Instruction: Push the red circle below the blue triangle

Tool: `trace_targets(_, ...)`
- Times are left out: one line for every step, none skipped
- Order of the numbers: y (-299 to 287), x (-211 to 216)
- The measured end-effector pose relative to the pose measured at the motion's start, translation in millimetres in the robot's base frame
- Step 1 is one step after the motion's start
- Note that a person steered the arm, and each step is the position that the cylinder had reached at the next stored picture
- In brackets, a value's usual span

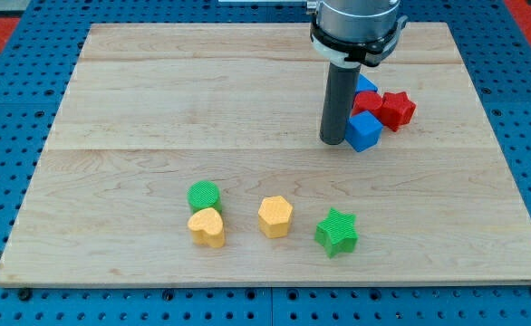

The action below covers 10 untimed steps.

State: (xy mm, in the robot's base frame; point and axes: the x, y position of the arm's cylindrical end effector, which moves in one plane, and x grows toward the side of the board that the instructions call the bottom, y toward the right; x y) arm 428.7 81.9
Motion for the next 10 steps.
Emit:
trace_targets(0.0, 2.0)
trace_targets(1.4, 28.0)
trace_targets(86.3, 78.4)
trace_targets(108.7, 55.7)
trace_targets(89.2, 6.9)
trace_targets(84.6, -16.0)
trace_targets(84.3, -39.9)
trace_targets(64.8, -58.2)
trace_targets(52.0, -73.1)
trace_targets(95.5, -75.7)
